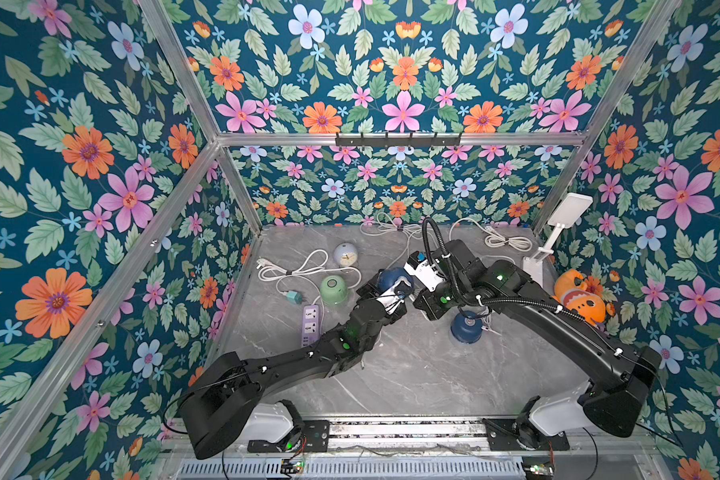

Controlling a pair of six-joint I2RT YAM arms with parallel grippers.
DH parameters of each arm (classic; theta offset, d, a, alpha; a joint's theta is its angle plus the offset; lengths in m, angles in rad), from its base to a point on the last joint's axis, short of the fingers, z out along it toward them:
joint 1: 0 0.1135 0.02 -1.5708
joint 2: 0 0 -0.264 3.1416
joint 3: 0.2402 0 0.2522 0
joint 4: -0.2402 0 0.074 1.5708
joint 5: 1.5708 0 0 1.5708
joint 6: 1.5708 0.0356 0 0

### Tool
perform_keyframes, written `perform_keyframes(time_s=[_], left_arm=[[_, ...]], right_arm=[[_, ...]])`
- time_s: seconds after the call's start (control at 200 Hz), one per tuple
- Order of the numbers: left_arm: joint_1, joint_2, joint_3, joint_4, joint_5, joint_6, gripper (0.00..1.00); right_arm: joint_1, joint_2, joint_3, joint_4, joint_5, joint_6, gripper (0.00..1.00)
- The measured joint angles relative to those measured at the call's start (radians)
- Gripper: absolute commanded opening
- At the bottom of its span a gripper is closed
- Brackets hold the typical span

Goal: Charge the cordless meat grinders
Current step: Insert the charging cable into the cordless meat grinder.

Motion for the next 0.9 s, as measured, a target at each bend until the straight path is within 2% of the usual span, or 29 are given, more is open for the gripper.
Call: perform_keyframes(time_s=[0.31,0.675,0.9], left_arm=[[-0.036,-0.004,-0.025,0.036,-0.080,-0.001,0.29],[-0.047,-0.006,-0.038,0.057,-0.105,-0.013,0.27],[-0.053,-0.006,-0.038,0.060,-0.099,-0.020,0.25]], right_arm=[[-0.003,0.053,0.069,-0.063,-0.031,0.030,0.00],[-0.032,0.073,0.103,-0.089,-0.089,0.051,0.00],[-0.033,0.084,0.134,-0.140,-0.090,-0.035,0.00]])
